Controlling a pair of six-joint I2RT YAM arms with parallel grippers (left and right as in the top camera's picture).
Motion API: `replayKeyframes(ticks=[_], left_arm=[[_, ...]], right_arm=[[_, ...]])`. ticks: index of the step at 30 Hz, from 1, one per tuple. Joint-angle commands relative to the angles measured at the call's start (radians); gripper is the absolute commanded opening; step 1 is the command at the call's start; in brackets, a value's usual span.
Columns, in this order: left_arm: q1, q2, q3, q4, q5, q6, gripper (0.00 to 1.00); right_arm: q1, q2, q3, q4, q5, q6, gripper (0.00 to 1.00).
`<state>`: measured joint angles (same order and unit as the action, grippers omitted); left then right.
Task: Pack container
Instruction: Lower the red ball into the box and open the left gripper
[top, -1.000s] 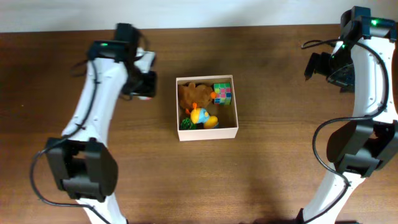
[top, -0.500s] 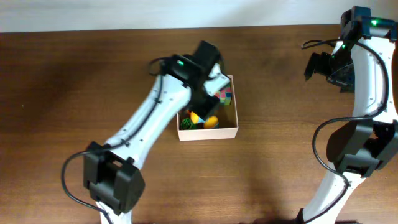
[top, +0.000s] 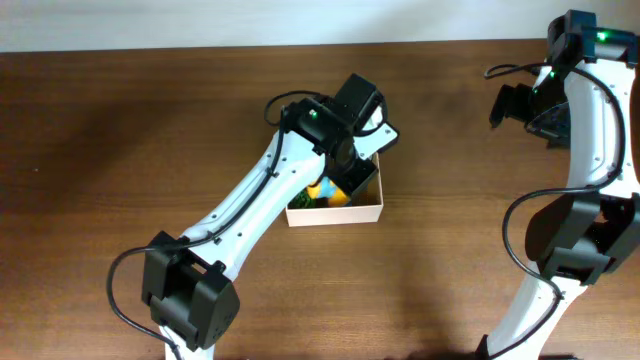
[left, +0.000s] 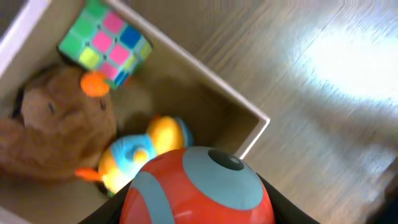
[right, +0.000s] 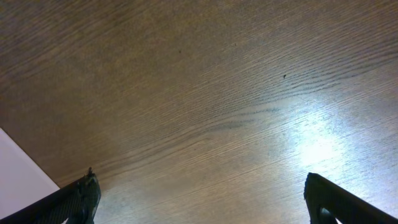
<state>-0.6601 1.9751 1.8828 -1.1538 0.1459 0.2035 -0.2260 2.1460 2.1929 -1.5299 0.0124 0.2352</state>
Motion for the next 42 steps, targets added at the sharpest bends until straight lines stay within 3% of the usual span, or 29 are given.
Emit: replayKeyframes(ticks=[1,16,17,23,36,42], left_arm=[[-0.005,0.016,-0.033,0.031,0.058,0.023,0.47],[-0.005,0.089,-0.044,0.036,0.102,0.023,0.48],[-0.005,0.089,-0.044,0.037,0.102,0.023,0.57],[-0.005,0.089,-0.044,0.04,0.102,0.023,0.8],[-0.005,0.089,-0.044,0.048,0.101,0.023,0.81],[0.003,0.076,-0.014,0.033,-0.001,-0.042,0.86]], right_arm=[[-0.003,-0.008,0.014,0.0,-0.002,0.002,0.99],[-0.003,-0.008,0.014,0.0,-0.002,0.002,0.99],[-0.003,-0.008,0.014,0.0,-0.002,0.002,0.99],[-0.003,-0.008,0.014,0.0,-0.002,0.002,0.99],[-0.003,-0.008,0.014,0.0,-0.002,0.002,0.99],[-0.003,-0.008,0.014,0.0,-0.002,0.002,0.99]])
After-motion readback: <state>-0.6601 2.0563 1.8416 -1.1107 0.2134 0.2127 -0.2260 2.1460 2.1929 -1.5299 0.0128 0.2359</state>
